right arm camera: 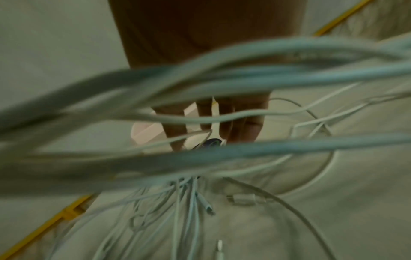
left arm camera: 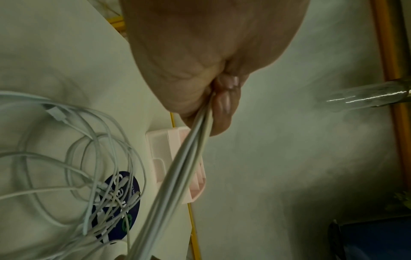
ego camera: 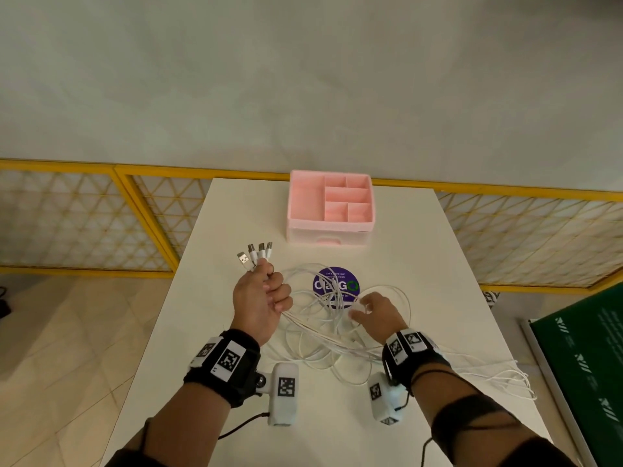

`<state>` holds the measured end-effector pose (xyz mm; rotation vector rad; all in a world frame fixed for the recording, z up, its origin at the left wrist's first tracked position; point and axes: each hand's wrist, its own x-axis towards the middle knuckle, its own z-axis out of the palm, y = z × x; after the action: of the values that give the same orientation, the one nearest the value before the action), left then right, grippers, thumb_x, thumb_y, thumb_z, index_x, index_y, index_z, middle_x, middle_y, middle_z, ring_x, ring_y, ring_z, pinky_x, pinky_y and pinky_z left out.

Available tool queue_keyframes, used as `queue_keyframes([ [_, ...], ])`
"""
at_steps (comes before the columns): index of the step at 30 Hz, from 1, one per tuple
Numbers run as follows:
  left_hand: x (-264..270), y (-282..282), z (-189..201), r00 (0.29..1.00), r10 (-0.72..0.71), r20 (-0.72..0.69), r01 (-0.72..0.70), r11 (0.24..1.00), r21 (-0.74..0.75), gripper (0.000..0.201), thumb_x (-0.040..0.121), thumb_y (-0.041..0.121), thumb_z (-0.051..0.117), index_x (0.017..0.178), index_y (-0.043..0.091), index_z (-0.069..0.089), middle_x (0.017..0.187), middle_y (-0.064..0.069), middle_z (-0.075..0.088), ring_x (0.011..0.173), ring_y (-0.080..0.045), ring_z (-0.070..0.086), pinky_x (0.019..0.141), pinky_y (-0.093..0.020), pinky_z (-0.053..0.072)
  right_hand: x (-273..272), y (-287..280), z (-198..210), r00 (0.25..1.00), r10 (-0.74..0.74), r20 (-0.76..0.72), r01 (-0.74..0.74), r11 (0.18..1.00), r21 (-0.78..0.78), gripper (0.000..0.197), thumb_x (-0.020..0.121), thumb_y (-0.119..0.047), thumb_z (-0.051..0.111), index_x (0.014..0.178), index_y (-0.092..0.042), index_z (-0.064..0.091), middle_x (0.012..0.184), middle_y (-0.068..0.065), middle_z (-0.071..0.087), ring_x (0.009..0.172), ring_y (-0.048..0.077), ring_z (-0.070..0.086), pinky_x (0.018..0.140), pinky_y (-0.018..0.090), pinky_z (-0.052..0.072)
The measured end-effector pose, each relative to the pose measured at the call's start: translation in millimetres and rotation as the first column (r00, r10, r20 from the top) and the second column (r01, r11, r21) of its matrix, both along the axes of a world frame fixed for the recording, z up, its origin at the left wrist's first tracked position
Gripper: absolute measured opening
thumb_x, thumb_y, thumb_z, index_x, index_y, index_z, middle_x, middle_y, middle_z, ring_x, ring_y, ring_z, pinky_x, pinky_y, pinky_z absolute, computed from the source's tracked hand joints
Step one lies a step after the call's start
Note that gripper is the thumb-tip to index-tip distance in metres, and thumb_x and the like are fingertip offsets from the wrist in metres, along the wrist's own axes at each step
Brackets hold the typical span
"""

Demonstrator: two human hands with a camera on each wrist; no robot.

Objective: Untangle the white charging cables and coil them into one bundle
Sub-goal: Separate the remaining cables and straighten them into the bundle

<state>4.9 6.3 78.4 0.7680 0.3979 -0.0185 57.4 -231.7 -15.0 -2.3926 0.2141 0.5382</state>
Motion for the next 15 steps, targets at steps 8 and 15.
queue_keyframes([
  [8, -2, -10, -12, 0.994, -0.03, -0.101, 0.045, 0.987, 0.152, 0.034, 0.106, 0.026, 0.046, 0.073, 0.019, 0.04, 0.051, 0.006, 0.03, 0.039, -0.008, 0.027, 0.042, -0.021, 0.027, 16, 48, 64, 0.904, -0.371, -0.211, 0.407, 0.6, 0.689, 0.018, 0.094, -0.002, 0.053, 0.083, 0.003, 0.066, 0.052, 0.006, 0.049, 0.041, 0.018, 0.04, 0.048, 0.025, 0.031],
  [15, 2, -10, -23, 0.988, 0.047, -0.15, -0.022, 0.986, 0.166, 0.021, 0.098, 0.022, 0.063, 0.103, 0.001, 0.062, 0.052, 0.006, 0.033, 0.043, -0.011, 0.031, 0.047, -0.029, 0.036, -18, 85, 128, 0.991, -0.006, 0.137, -0.108, 0.583, 0.805, 0.019, 0.102, -0.008, 0.05, 0.1, -0.001, 0.068, 0.058, 0.008, 0.051, 0.048, 0.018, 0.045, 0.048, 0.025, 0.038],
])
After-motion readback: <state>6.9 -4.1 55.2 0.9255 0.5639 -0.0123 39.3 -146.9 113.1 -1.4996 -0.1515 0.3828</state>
